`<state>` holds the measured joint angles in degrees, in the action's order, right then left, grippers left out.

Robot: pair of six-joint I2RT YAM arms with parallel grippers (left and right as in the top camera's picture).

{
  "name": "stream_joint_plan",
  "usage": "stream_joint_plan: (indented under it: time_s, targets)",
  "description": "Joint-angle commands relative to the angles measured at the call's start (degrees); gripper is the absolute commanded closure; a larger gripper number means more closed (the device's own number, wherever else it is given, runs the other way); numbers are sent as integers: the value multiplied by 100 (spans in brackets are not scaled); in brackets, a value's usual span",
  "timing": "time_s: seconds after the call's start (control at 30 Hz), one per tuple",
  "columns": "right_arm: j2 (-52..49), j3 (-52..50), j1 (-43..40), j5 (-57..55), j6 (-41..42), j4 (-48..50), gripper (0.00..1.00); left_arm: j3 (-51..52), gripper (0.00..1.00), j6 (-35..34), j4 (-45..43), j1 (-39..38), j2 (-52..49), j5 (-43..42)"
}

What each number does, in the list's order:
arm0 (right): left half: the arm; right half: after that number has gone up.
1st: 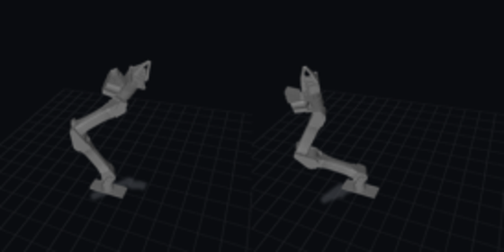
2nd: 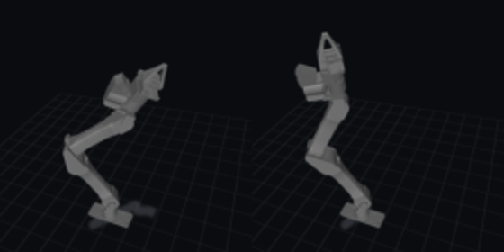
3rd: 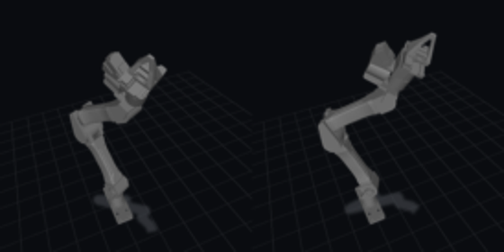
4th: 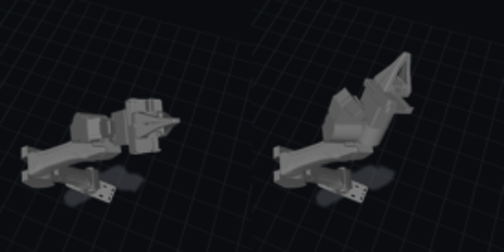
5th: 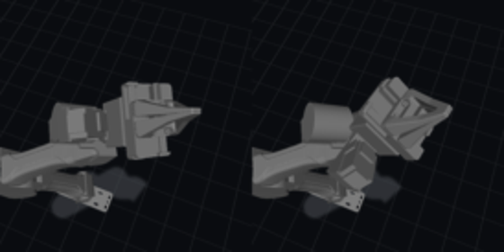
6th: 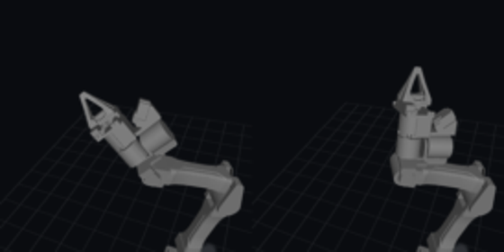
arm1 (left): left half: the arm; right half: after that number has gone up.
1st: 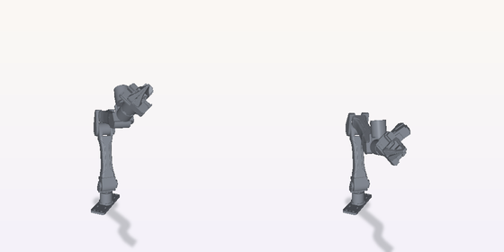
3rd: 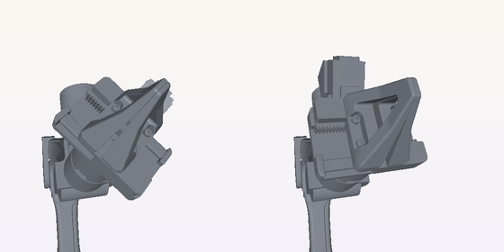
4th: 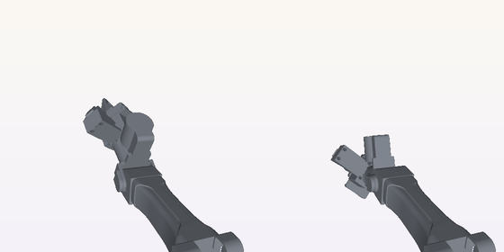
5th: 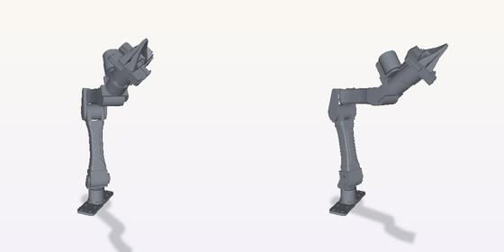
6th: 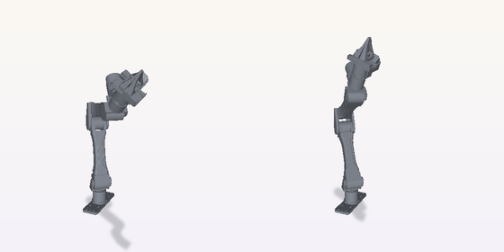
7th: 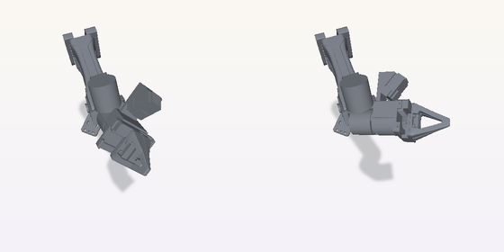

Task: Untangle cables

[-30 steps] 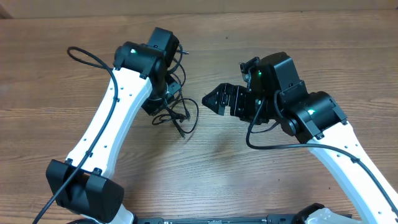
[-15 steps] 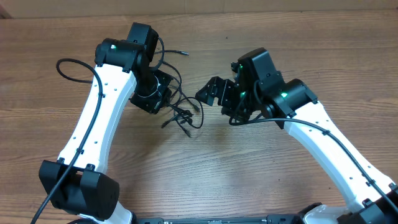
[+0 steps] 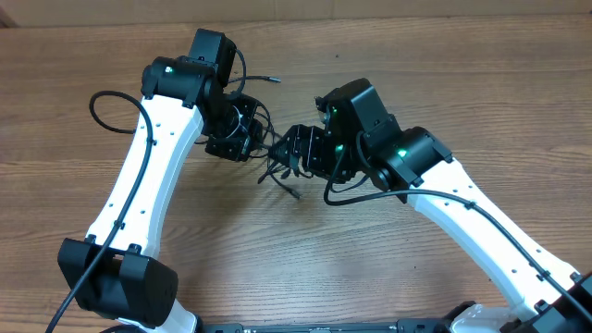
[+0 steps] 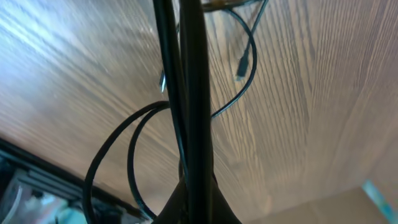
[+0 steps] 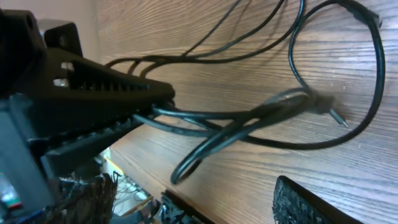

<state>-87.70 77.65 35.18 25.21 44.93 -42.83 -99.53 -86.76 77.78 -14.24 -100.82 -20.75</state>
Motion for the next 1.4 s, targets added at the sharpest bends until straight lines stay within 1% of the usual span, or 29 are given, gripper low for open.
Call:
stream_joint_plan:
  time_s: [0.0,0.03,0.2,0.37,0.5,0.63,0.73,0.8,0.83,0.9,1.0,1.07,1.13,1.27,1.37]
  targets:
    - [-44,-59,50,-546,-184,42,23,-168,96,-492,42,-4,129,-424]
    - [-57,-59,50,-656,-234,31,23,-168,95,-544,76,-4,129,-422]
    - [-155,-61,50,-1038,-474,-7,27,-168,96,-1239,474,-4,129,-446]
    - [-280,-76,50,-1270,-468,-2,30,-168,95,-1270,492,-2,129,-776]
    - [-332,-79,50,-1209,-470,-35,34,-168,96,-1384,492,-2,129,-756]
    - [-332,-79,50,-1121,-459,-26,36,-168,96,-1582,487,-2,129,-422]
    - [-332,-76,50,-1108,-448,-20,36,-166,96,-1668,501,-2,129,0]
    - [-332,-76,50,-992,-446,35,46,-166,95,-1818,564,-2,129,234]
    - [-332,-76,50,-852,-446,129,48,-166,95,-1947,629,-2,129,400]
    - [-332,-76,50,-564,-448,356,48,-166,95,-2105,706,-2,129,597]
    - [-332,-76,66,-413,-457,511,47,-166,96,-2164,721,-2,129,566]
    - [-337,-76,114,-411,-664,496,39,-166,96,-2308,754,-2,129,549]
    - [-354,-79,179,-435,-850,446,34,-166,96,-2479,780,-2,129,551]
    - [-496,-79,369,-826,-903,284,34,-166,96,-2603,758,-2,129,363]
    - [-752,-79,448,-866,-896,269,34,-166,96,-2601,734,-4,129,186]
